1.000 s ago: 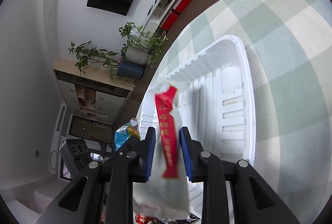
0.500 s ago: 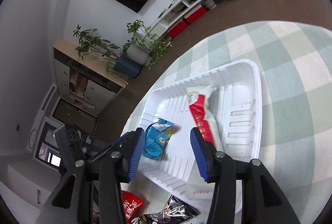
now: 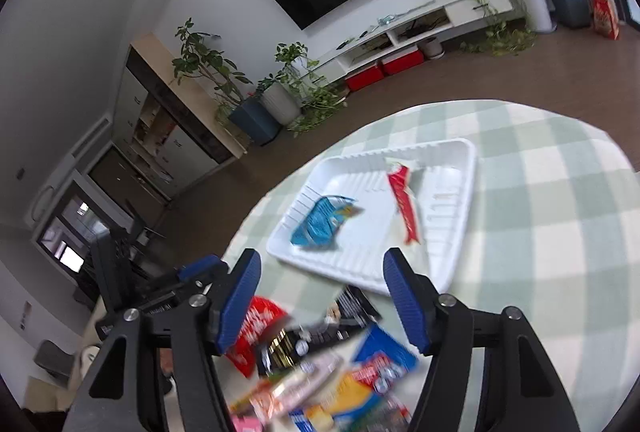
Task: Organize snacks
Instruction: 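Move the left tool to the red candy bag while the right tool approaches the gold pie packet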
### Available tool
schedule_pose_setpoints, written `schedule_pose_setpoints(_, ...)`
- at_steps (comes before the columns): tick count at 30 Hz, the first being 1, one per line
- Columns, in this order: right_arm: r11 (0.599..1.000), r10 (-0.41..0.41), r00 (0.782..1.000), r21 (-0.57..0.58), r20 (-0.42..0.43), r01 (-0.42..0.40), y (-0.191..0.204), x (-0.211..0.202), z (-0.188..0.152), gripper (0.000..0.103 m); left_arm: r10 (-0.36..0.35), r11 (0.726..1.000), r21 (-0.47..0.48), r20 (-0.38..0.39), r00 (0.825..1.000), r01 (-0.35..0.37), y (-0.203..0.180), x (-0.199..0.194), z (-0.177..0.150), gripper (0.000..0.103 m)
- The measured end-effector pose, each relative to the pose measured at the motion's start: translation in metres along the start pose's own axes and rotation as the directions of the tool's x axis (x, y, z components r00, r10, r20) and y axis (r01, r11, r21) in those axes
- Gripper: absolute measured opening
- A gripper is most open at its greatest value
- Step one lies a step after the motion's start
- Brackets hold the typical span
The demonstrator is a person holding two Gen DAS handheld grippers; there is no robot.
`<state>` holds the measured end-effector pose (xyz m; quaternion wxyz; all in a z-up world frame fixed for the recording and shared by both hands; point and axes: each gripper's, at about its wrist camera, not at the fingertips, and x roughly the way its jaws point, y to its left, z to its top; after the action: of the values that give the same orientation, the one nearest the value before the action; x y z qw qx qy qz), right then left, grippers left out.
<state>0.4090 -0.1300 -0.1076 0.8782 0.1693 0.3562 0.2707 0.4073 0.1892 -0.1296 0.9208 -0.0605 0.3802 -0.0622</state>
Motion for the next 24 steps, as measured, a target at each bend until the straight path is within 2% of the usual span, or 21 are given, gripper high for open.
schedule_pose_setpoints(3,0.994,-0.105,0.994,-0.037,0.013,0.105,-0.004,-0.025,-0.032,0.073,0.007,1.0,0.016,-0.007,1.0,-0.007,-0.006,-0.014,-0.018,0.057)
schedule_pose_setpoints(5,0.989,-0.146,0.989,-0.03,-0.004,0.146,-0.011,-0.034,-0.053,0.074,0.003,1.0,0.015,-0.017,1.0,-0.003,-0.008,-0.018,-0.029,0.057)
schedule_pose_setpoints(9,0.976,-0.217,0.971,-0.04,-0.102,0.214,-0.024,-0.039,-0.089,0.074,0.004,1.0,0.012,-0.036,0.999,-0.004,-0.008,-0.021,-0.045,0.057)
schedule_pose_setpoints(14,0.95,-0.283,0.943,-0.185,-0.177,0.251,-0.014,-0.039,-0.109,0.074,0.0,1.0,-0.005,-0.047,0.999,0.0,-0.007,-0.027,-0.054,0.057)
schedule_pose_setpoints(16,0.925,-0.32,0.926,-0.279,-0.2,0.26,-0.006,-0.036,-0.115,0.074,-0.001,1.0,-0.01,-0.047,0.999,0.001,-0.006,-0.027,-0.054,0.057)
schedule_pose_setpoints(19,0.859,-0.386,0.898,-0.436,-0.21,0.268,0.005,-0.028,-0.124,0.074,0.003,1.0,-0.01,-0.05,0.999,-0.003,-0.005,-0.026,-0.054,0.057)
schedule_pose_setpoints(24,0.783,-0.405,0.882,-0.589,-0.24,0.2,0.011,-0.01,-0.122,0.074,0.007,1.0,-0.012,-0.065,0.998,-0.008,-0.004,-0.022,-0.055,0.057)
